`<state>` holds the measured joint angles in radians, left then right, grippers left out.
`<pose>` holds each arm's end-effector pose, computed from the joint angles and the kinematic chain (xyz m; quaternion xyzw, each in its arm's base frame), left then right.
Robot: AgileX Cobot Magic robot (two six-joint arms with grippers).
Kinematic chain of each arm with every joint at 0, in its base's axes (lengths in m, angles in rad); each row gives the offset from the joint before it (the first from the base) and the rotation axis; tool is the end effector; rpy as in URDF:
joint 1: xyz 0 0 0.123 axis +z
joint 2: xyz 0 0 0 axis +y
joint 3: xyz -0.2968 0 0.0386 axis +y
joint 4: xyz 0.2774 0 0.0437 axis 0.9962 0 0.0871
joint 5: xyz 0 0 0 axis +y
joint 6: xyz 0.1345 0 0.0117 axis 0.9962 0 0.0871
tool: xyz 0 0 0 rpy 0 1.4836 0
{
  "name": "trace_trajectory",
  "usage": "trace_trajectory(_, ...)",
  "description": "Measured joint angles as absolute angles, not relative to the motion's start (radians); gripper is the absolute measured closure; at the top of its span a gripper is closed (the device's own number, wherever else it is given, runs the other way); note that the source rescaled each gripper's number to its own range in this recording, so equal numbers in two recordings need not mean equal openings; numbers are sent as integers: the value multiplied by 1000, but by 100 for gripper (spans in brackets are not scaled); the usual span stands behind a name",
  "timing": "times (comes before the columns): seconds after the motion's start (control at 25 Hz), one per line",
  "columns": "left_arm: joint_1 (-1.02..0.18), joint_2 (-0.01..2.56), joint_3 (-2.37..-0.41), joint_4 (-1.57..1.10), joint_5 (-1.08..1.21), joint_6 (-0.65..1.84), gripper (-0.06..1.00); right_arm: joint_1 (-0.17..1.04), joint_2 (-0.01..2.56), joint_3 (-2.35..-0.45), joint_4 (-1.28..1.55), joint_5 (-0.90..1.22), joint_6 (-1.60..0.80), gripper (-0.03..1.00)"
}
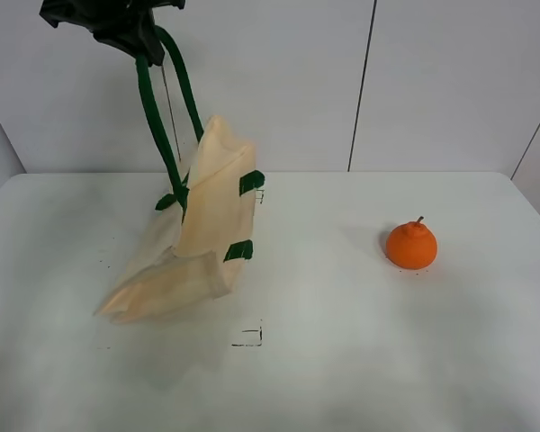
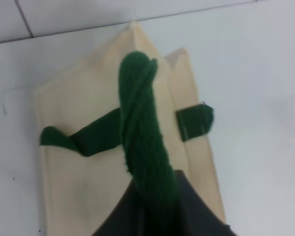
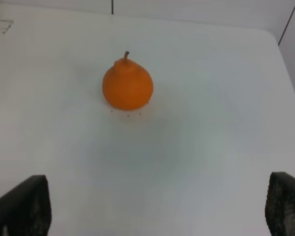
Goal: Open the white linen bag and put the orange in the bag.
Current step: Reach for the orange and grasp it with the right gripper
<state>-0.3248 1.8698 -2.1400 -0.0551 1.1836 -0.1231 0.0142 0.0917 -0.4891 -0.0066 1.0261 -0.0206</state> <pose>0.4445 -0.1569 0.4123 0.0933 0.9265 -0.1076 0.3484 0.0625 0.0001 0.2666 -0.0152 0.8703 -0.0049 0.4922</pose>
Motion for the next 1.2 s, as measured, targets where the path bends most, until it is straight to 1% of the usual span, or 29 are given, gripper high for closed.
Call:
trace_trajectory(0.12,-331,1870,-2140,-55,1184,-120,94,14,302,-510,-7,1013,-21,-3)
trace_trajectory(0.28,-331,1870,-2140,-54,1184,-120,94,14,642,-633,-6,942,-18,-3)
trace_trajectory(0.52,-331,1870,-2140,-54,1184,-120,94,14,1254,-970,0,961,-18,-3)
trace_trajectory(0.76,-331,1870,-2140,-55,1184,-119,94,18,1730,-1360,0,1091,-18,-3)
trace_trajectory(0.96,-331,1870,-2140,-55,1184,-119,94,59,1967,-1601,0,1146,-18,-3)
trace_trajectory(1.08,-331,1870,-2140,-55,1184,-119,94,85,2044,-1667,0,1145,0,-3)
trace_trajectory(1.2,-331,1870,-2140,-55,1184,-119,94,88,2092,-1675,0,1126,14,-3)
